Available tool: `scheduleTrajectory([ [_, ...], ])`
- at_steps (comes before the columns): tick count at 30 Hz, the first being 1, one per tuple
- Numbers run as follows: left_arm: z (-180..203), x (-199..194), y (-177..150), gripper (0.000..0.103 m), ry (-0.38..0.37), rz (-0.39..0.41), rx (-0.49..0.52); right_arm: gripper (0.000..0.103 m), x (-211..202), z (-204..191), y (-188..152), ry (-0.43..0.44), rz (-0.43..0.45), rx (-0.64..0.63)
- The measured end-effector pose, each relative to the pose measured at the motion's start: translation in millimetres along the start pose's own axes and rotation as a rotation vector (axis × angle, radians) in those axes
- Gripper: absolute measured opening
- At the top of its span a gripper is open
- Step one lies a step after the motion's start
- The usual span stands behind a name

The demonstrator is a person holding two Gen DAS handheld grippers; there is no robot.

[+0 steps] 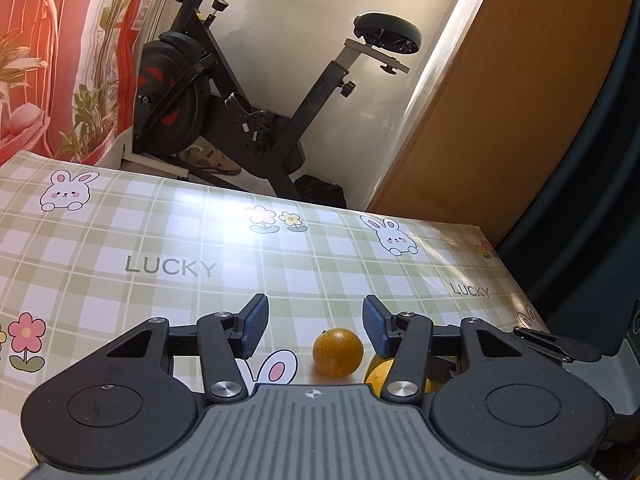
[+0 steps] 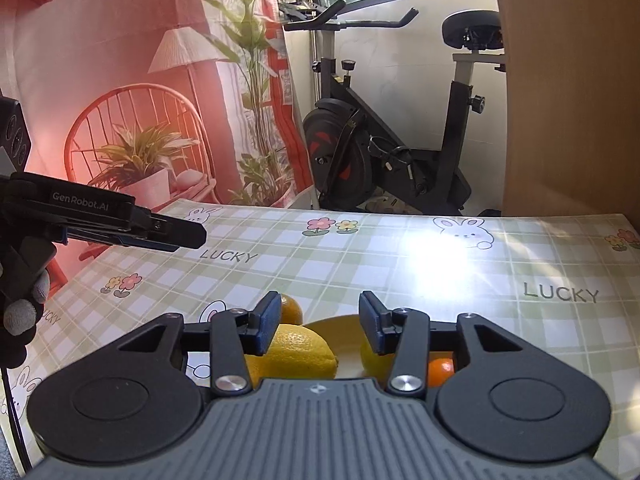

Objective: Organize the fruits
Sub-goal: 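Move the left tool to the dark orange fruit on the cloth, then close the left gripper on the dark orange fruit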

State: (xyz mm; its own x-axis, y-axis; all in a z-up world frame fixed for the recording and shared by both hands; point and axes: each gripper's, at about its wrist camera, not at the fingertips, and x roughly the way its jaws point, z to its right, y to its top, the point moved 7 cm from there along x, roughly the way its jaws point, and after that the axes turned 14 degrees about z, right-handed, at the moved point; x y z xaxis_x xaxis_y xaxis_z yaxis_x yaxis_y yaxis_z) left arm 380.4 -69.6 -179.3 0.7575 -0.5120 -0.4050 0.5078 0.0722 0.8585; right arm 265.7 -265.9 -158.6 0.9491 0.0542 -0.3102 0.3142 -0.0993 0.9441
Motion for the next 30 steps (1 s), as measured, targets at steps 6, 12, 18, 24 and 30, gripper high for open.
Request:
scheduleTrajectory([
  [6,-12,7,-7,0.055,0.005,-0.016,-0.037,0.047,51,-42,-9,0.039,-0.140,-0.093],
  [12,-19,14,-15,0.055,-0.018,-0.036,-0.063,0.047,84,-51,-25,0.017,-0.233,-0.152],
  [18,-27,21,-26,0.055,-0.051,-0.067,-0.108,0.049,98,-55,-36,0.020,-0.304,-0.182],
  [24,-27,29,-44,0.055,-0.090,-0.129,-0.106,0.046,99,-65,-39,0.045,-0.313,-0.213],
  [30,-35,28,-57,0.055,-0.109,-0.165,-0.144,0.046,99,-78,-43,0.085,-0.314,-0.235],
])
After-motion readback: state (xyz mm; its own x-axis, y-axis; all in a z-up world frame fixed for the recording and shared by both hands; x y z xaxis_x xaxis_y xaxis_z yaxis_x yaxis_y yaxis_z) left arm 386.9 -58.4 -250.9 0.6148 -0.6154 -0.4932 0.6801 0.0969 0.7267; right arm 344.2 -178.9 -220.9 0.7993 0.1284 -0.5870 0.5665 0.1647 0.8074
